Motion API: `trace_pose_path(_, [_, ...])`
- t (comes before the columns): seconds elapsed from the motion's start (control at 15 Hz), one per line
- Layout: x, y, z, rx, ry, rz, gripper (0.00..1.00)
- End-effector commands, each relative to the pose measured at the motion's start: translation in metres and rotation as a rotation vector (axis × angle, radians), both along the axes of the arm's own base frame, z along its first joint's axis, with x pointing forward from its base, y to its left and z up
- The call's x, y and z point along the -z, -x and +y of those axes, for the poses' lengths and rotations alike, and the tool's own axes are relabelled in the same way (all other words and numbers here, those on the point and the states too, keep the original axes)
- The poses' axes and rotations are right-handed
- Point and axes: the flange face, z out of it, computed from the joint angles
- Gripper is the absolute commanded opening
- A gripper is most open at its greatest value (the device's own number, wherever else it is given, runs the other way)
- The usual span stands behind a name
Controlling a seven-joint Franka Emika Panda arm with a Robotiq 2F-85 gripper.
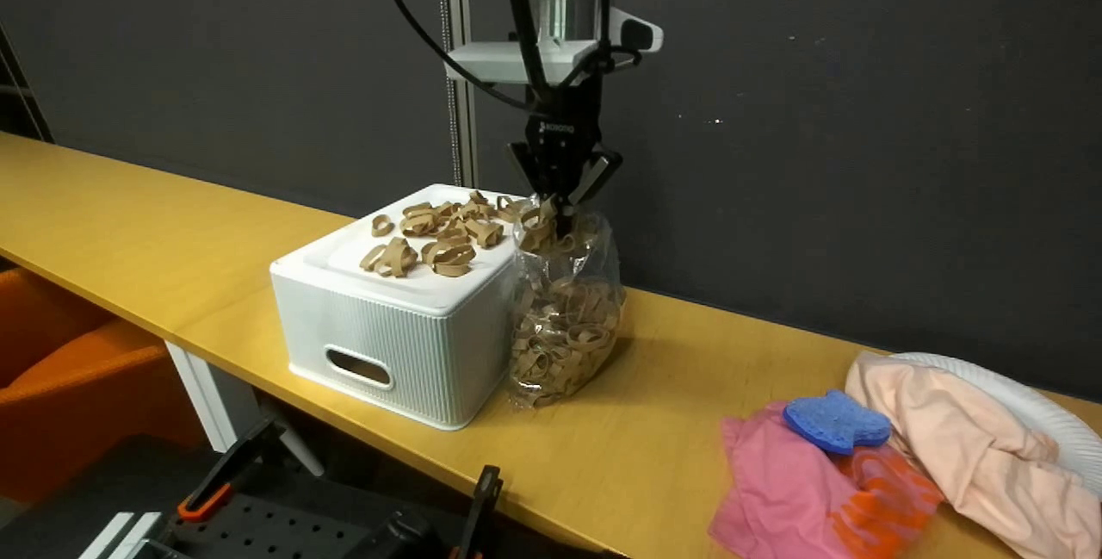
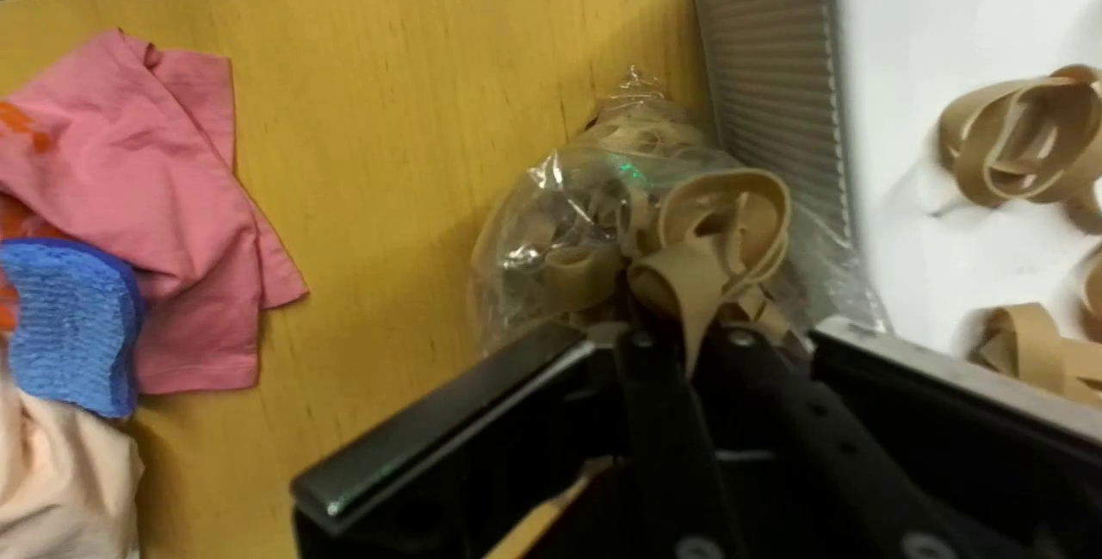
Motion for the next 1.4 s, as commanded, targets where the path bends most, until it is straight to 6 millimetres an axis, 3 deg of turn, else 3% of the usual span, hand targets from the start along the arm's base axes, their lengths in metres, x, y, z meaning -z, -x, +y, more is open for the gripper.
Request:
trace_pose_path(0.0, [-0.003, 0.003, -0.031, 0.06, -0.015, -0.012, 0.02])
trace_pose_path(0.2, [0.001, 0.012, -0.052, 0.101, -0.007, -0.016, 0.02])
trace_pose_path(0.47, [0.014, 0.007, -0.054, 0.109, -0.002, -0.042, 0.02])
trace_pose_path(0.87, [0.017, -0.021, -0.025, 0.048, 0.015, -0.145, 0.02])
trace_pose_path(1.2, [0.003, -0.033, 0.004, 0.0, -0.014, -0.208, 0.02])
trace_pose_path(1.33, [0.009, -0.035, 0.01, -0.006, -0.035, -0.196, 0.02])
